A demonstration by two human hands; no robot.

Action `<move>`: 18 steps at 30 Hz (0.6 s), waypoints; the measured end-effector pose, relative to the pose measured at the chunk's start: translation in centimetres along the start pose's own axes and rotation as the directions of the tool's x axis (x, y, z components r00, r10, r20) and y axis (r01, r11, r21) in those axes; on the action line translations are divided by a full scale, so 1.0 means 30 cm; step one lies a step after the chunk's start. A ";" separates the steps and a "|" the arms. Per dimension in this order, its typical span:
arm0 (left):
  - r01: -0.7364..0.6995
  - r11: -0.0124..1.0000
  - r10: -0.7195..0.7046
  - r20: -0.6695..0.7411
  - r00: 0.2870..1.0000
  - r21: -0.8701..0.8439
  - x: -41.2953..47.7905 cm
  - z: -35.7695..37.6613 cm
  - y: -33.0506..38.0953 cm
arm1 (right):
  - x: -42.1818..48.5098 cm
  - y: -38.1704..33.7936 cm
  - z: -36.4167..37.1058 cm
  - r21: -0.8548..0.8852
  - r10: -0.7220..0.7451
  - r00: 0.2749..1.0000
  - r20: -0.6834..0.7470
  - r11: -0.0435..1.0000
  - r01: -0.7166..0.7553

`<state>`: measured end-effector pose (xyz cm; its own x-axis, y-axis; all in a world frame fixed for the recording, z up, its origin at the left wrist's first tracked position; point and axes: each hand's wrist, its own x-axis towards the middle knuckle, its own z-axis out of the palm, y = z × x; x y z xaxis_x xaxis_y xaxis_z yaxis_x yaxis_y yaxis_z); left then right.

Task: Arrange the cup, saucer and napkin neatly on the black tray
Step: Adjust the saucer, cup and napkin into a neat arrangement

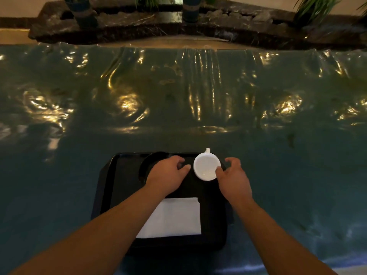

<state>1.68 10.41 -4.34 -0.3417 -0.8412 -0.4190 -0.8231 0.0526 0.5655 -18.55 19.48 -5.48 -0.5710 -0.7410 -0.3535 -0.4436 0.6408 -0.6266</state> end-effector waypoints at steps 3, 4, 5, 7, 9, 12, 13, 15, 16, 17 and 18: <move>0.048 0.998 -0.047 0.036 0.998 -0.036 0.055 0.042 0.061 | 0.050 0.036 0.005 -0.068 0.037 0.993 0.113 0.997 -0.029; 0.053 0.998 -0.052 0.046 0.998 -0.020 0.069 0.053 0.075 | 0.059 0.044 0.010 -0.065 0.034 0.990 0.136 0.998 -0.026; 0.055 0.998 -0.055 0.056 0.997 -0.001 0.080 0.062 0.085 | 0.067 0.048 0.013 -0.054 0.038 0.988 0.150 0.998 -0.030; 0.064 0.998 -0.065 0.075 0.995 0.027 0.094 0.073 0.089 | 0.082 0.052 0.015 -0.021 0.048 0.984 0.170 0.999 -0.045; 0.091 0.996 -0.091 0.090 0.992 0.010 0.095 0.081 0.083 | 0.097 0.051 0.008 -0.006 0.032 0.982 0.188 0.999 -0.032; 0.165 0.984 -0.155 0.123 0.980 -0.072 0.085 0.092 0.068 | 0.120 0.045 -0.010 -0.035 -0.019 0.978 0.207 0.999 0.026; 0.177 0.981 -0.166 0.132 0.977 -0.077 0.079 0.097 0.066 | 0.129 0.041 -0.016 -0.042 -0.028 0.978 0.205 0.998 0.037; 0.177 0.983 -0.168 0.141 0.976 -0.049 0.069 0.103 0.066 | 0.141 0.031 -0.027 -0.061 -0.041 0.981 0.188 0.997 0.053; 0.170 0.985 -0.164 0.139 0.977 -0.029 0.065 0.103 0.068 | 0.142 0.025 -0.030 -0.081 -0.043 0.983 0.177 0.995 0.058; 0.161 0.987 -0.158 0.129 0.979 -0.012 0.065 0.100 0.071 | 0.139 0.021 -0.032 -0.101 -0.043 0.985 0.166 0.993 0.060; 0.151 0.989 -0.150 0.110 0.983 -0.002 0.066 0.096 0.076 | 0.133 0.019 -0.034 -0.114 -0.039 0.987 0.155 0.992 0.057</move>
<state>-2.17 10.40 -5.92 -0.2623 -0.7753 -0.5745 -0.8645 -0.0758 0.4970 -21.80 17.11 -6.53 -0.4389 -0.7876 -0.4325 -0.5517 0.6161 -0.5622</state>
